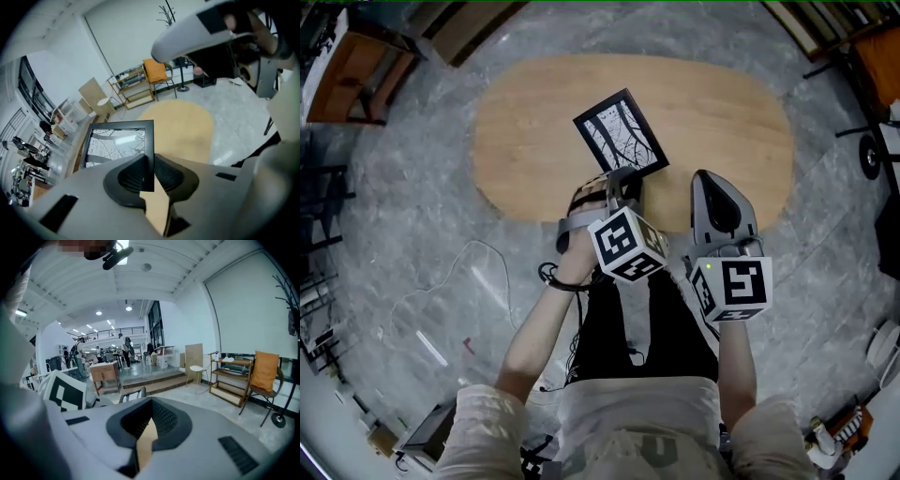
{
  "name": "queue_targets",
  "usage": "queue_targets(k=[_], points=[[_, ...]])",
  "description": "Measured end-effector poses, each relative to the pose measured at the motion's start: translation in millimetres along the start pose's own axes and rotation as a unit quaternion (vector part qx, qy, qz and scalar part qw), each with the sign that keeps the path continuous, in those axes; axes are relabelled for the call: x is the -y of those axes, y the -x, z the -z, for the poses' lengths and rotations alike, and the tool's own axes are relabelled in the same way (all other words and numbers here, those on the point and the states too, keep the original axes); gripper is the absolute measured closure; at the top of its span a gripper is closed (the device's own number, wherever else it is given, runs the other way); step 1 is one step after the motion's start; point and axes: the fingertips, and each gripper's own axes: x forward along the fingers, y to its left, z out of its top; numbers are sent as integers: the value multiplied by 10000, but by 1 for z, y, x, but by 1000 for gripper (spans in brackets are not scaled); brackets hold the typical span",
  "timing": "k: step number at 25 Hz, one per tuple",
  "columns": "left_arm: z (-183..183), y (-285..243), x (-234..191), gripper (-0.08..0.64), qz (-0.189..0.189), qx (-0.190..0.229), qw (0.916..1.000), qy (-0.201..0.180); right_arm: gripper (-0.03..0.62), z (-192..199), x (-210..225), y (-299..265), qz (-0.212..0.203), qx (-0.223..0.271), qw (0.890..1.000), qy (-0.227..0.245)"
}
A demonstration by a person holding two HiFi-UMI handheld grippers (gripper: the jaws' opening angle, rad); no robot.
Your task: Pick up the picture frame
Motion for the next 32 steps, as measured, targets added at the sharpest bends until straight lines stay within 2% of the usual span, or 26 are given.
queue_targets(k=[2,4,7,10,12,15,18,19,21,23,24,29,32], points=[[-32,43,-40,489,-348,312,9988,176,588,-53,3,10,-33,395,9990,-221],[-64,90,-81,489,-793,676,9937,422,588,-110,1,23,-61,897,9955,-303],[-99,171,-125,489,-1453,1219,9766,1012,588,-183,-10,56,-42,1530,9880,-226],[-131,248,-159,489,-2071,1950,9438,1682,588,-248,-22,89,-149,2197,9753,-163],[-148,294,-168,489,-2233,2544,9190,2020,588,-277,-34,112,-234,2529,9672,-74],[-155,357,-167,489,-2319,3256,8809,2535,588,-293,-58,148,-281,2738,9613,71],[-162,401,-168,489,-2597,3678,8407,3007,588,-304,-67,173,-323,2901,9563,153],[-164,411,-168,489,-2665,3795,8295,3113,588,-307,-68,178,-326,2947,9547,236],[-160,427,-162,489,-2757,3961,8140,3232,588,-306,-74,184,-238,2990,9527,485],[-151,434,-149,489,-2808,4042,8049,3316,588,-299,-81,188,-120,2991,9519,650],[-148,432,-142,489,-2795,4060,8029,3353,589,-295,-82,188,-85,2985,9519,686],[-147,408,-128,489,-2665,3964,8094,3416,588,-286,-79,188,-144,2967,9518,765],[-147,409,-130,489,-2713,3981,8061,3437,588,-285,-72,188,-129,2976,9522,678]])
